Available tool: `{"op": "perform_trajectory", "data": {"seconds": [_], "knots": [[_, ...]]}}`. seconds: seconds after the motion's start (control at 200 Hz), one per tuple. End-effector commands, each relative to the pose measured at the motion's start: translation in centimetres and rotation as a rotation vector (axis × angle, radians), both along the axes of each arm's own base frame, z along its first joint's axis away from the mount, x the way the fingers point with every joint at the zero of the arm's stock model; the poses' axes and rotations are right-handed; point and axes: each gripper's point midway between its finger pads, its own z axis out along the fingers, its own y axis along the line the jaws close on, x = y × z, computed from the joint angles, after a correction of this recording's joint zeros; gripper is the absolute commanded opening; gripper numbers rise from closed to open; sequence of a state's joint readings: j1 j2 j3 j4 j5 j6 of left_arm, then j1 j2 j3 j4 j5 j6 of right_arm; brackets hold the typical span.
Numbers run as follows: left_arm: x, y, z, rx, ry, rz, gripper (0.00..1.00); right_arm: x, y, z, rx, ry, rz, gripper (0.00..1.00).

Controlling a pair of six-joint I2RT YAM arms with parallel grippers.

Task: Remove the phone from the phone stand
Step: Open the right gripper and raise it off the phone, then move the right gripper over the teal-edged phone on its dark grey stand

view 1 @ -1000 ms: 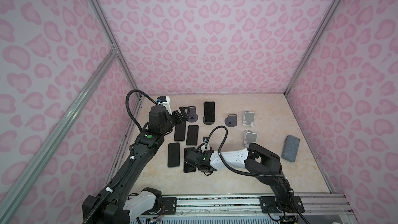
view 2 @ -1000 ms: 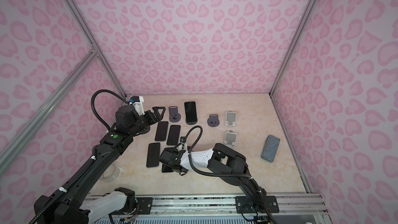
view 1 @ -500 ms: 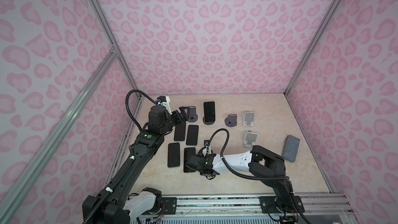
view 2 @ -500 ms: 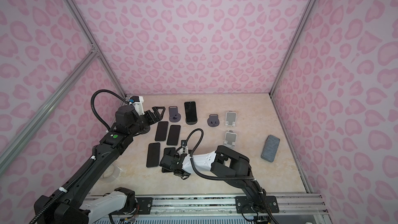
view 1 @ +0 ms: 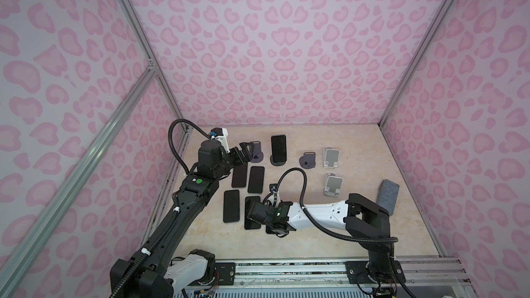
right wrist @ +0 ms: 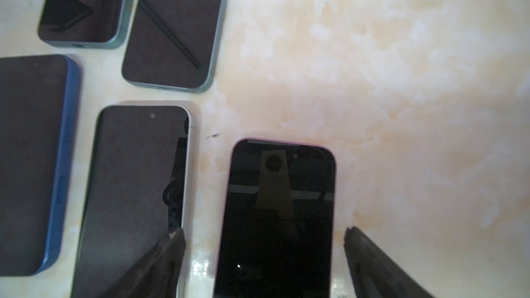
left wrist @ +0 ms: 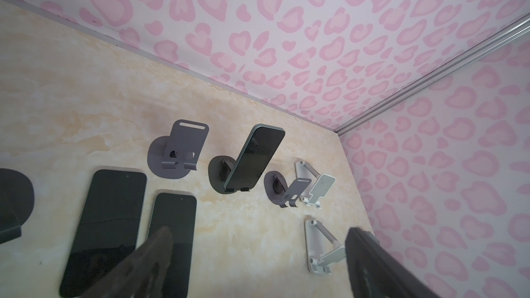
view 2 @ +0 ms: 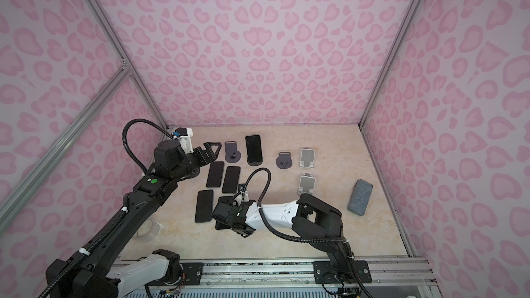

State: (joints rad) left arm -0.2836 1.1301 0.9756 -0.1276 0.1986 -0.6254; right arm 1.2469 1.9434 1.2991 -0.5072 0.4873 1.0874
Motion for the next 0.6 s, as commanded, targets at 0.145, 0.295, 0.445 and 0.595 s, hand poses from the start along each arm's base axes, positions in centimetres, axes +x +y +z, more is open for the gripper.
{"op": "perform_trajectory", "data": {"seconds": [0.145, 0.295, 0.445, 0.595], "knots": [[0.5, -1.7, -1.0, 0.025, 0.042, -0.051, 0.96, 1.3, -1.1, 6.8, 0.015, -0.167, 0.102, 0.88], [-0.1, -4.4, -2.8, 0.062, 0.117, -0.127, 0.95, 2.9, -2.7, 11.6, 0.089, -0.285, 0.119, 0.88], [-0.1, -5.3, -3.9, 0.075, 0.157, -0.147, 0.95, 4.8, -4.6, 14.2, 0.121, -0.341, 0.09, 0.88], [0.0, -5.2, -4.4, 0.088, 0.172, -0.141, 0.95, 6.0, -5.6, 15.3, 0.123, -0.367, 0.101, 0.9]]}}
